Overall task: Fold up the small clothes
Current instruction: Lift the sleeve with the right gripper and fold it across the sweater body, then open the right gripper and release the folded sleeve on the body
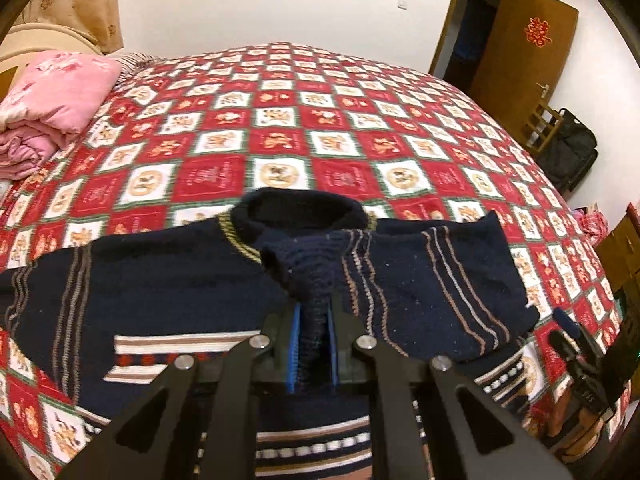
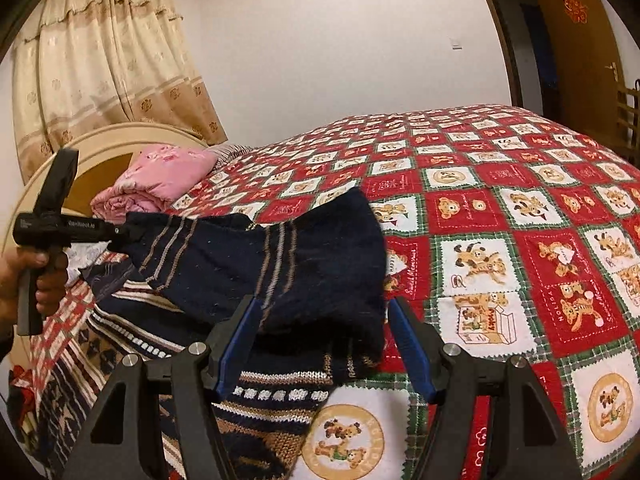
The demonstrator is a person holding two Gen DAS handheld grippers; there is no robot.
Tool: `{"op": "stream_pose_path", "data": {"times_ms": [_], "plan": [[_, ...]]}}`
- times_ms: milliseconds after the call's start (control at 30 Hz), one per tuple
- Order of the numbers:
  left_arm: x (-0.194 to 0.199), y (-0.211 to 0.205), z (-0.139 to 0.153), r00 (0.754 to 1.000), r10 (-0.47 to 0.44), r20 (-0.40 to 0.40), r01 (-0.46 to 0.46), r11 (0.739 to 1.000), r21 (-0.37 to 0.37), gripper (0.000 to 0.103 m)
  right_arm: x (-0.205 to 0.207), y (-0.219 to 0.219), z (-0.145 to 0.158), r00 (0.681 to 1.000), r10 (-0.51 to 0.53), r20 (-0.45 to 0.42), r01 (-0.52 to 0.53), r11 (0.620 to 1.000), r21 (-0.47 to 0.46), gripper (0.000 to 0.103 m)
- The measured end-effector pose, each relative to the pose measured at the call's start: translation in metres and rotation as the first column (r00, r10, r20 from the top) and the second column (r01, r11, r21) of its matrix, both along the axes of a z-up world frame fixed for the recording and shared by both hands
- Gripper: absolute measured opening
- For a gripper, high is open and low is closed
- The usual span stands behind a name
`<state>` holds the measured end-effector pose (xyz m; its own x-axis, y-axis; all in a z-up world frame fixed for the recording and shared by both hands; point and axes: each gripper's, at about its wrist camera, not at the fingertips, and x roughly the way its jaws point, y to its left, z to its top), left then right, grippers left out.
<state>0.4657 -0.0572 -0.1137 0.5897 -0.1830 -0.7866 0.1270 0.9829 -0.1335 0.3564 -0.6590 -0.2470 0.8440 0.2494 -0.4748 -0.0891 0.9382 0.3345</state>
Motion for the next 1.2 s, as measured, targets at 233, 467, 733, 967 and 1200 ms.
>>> {"op": "stream_pose_path", "data": {"times_ms": [233, 467, 733, 967, 1200], "plan": [[0.005, 0.032, -0.008, 0.998, 0.057, -0.018, -0.056, 0.998, 0.028, 0.012, 0.002, -0.004, -0.003, 1.000, -0.004, -0.014, 0.005, 1.000, 0.024, 0.067], [0.017, 0.055, -0.025, 0.993, 0.113, -0.039, -0.111, 0.992, 0.057, 0.012, 0.003, 0.011, -0.004, 0.998, 0.065, -0.023, -0.065, 0.998, 0.009, 0.067], [0.038, 0.053, -0.070, 0.986, 0.150, -0.069, -0.143, 0.985, 0.092, 0.012, 0.016, 0.034, -0.019, 0.978, 0.175, -0.110, -0.177, 0.984, -0.013, 0.069], [0.041, 0.060, -0.084, 0.980, 0.189, -0.055, -0.179, 0.972, 0.149, 0.038, 0.022, 0.042, -0.027, 0.956, 0.187, -0.228, -0.212, 0.973, -0.091, 0.073], [0.010, 0.092, -0.063, 0.986, 0.166, -0.001, -0.165, 0.981, 0.102, 0.068, 0.011, 0.052, 0.000, 0.984, 0.154, -0.087, -0.167, 0.972, -0.163, 0.073]]}}
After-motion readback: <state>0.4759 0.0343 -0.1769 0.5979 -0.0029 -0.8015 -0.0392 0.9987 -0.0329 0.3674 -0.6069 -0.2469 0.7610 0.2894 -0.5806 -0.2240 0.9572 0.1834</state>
